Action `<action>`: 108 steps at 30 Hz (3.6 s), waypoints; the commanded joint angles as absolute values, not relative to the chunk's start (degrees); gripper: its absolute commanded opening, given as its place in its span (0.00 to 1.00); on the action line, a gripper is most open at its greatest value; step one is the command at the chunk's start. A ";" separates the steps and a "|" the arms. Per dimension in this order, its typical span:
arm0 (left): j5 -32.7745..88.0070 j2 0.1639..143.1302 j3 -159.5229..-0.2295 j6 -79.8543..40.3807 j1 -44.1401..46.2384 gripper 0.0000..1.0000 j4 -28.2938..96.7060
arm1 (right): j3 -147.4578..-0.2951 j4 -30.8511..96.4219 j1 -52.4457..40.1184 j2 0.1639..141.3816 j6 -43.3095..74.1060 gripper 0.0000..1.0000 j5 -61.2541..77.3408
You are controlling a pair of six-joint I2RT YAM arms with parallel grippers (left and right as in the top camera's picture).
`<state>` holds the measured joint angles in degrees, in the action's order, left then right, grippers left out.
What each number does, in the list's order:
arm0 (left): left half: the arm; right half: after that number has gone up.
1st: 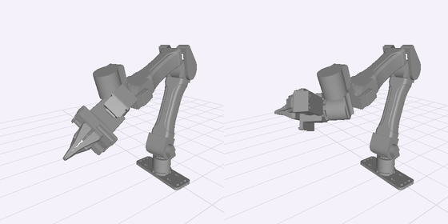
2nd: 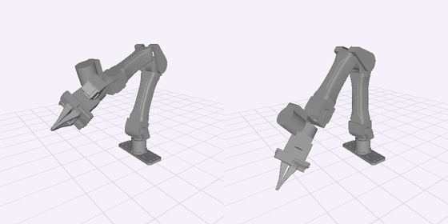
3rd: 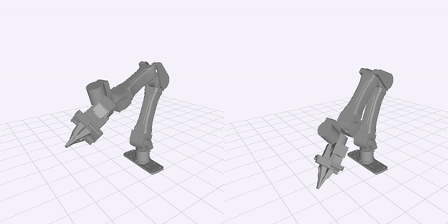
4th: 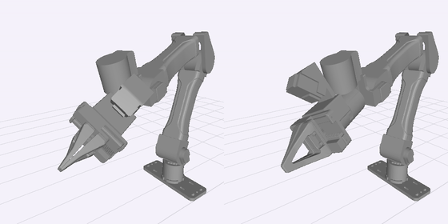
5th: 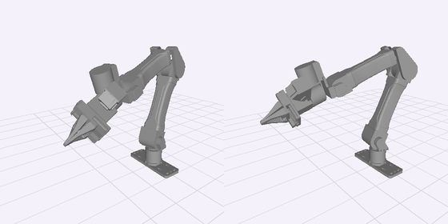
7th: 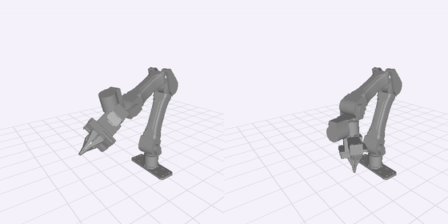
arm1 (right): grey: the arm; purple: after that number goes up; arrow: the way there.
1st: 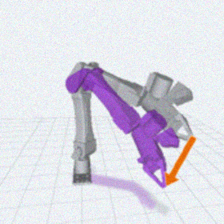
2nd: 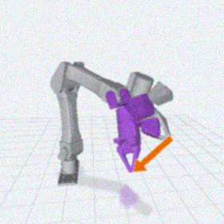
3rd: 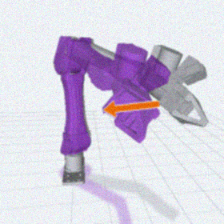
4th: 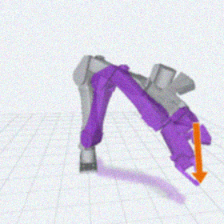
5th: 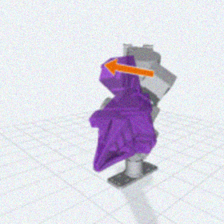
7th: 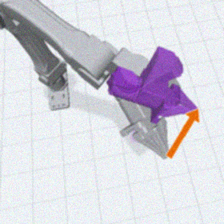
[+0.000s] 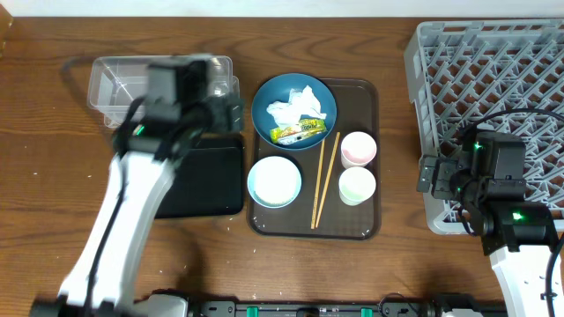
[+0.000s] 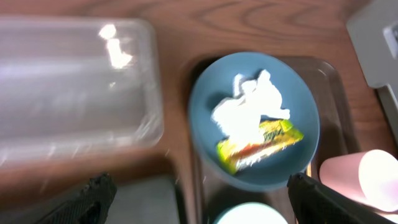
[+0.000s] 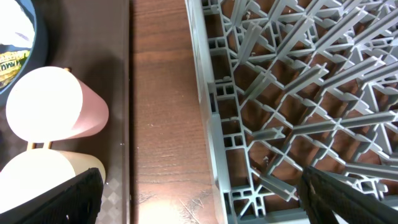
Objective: Sort waste into correct bins and load items into the dishwasher rack
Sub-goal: 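Move the left gripper over the blue plate toward the white tissue, then carry the tissue to the clear plastic bin and release it, then return the left gripper to the plate and grasp the yellow wrapper, then carry the yellow wrapper to the clear bin and release it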
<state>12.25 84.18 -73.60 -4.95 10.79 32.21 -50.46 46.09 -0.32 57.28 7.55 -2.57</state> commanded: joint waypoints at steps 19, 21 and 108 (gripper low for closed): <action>10.92 118.24 -78.78 4.89 20.71 0.79 11.27 | -51.77 46.78 -0.01 57.01 7.22 0.99 -1.04; 10.90 119.52 -78.78 4.91 20.71 0.73 10.79 | -51.77 46.81 -0.01 57.01 7.20 0.99 -1.04; 12.34 106.45 -78.70 7.90 18.55 0.06 25.28 | -51.75 47.59 -0.01 57.01 7.20 0.99 -1.08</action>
<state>13.08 113.45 -77.45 12.88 20.53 25.50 -50.52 47.44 -0.32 57.28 7.55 -1.26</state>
